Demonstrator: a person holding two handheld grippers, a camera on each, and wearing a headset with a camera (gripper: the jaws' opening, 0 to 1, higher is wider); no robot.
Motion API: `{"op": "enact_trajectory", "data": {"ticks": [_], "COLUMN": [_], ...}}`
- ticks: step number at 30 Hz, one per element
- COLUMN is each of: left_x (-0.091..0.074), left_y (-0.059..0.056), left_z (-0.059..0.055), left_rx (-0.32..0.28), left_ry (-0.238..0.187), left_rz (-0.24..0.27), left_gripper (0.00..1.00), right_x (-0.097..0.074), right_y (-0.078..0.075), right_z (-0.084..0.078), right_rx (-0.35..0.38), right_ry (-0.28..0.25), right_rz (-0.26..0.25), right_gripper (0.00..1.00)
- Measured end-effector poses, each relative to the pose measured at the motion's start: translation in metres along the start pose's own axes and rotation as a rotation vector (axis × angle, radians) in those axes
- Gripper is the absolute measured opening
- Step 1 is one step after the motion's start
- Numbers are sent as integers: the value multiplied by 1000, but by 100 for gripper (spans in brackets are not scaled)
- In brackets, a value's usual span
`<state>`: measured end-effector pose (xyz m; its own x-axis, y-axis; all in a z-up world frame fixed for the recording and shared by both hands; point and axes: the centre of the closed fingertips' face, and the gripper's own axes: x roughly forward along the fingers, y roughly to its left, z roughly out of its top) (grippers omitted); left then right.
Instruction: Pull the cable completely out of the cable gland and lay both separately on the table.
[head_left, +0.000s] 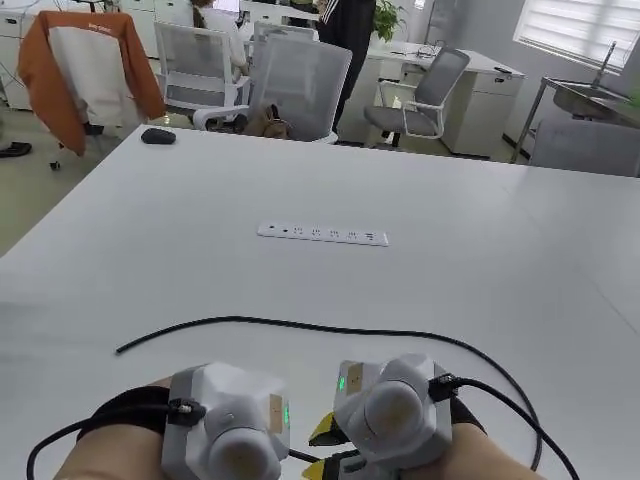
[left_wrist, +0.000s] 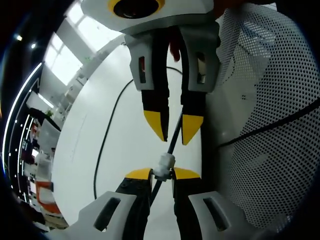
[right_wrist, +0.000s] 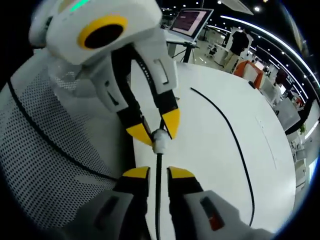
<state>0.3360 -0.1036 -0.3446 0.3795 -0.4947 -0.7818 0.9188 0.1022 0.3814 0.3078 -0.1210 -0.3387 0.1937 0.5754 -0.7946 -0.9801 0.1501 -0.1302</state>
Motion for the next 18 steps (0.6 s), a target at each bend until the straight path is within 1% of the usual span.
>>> {"op": "enact_trajectory", "data": {"ticks": [1,2,3,4,6,8,10,12,13,17,18], "left_x": [0,0,0,1,1,0,0,0,0,1,1], "left_y": [0,0,0,0,1,4,5,5,5,5,5], "left_z": [1,2,3,2,2,1,-1,-1,-1,0,0], "left_rx": [-2,-1,-2,-2,0,-4,-12,-15,-16,-12,-12], "left_ry": [-7,-13,-15,-13,-13,-10,-6,-3,-3,-4,-3], "left_rz": [-2,-8,-6,-7,-3,5,11,12,12,12,13], "left_gripper": [17,17,17,17,17,17,17,17,17,17,17], "right_x": [0,1,1,1,0,1,1,0,0,0,-1], "right_y": [1,0,0,1,-2,-5,-8,-8,-9,-11,-13], "right_z": [-2,-3,-4,-4,-5,-10,-19,-22,-25,-30,-36], "right_rx": [-8,-15,-4,8,13,11,19,19,29,54,60], "right_ry": [9,14,16,16,22,47,85,98,109,126,156], "right_rz": [6,-4,-2,0,-10,-24,-36,-38,-41,-47,-57], "right_gripper": [5,4,3,3,3,3,3,3,3,3,3]}}
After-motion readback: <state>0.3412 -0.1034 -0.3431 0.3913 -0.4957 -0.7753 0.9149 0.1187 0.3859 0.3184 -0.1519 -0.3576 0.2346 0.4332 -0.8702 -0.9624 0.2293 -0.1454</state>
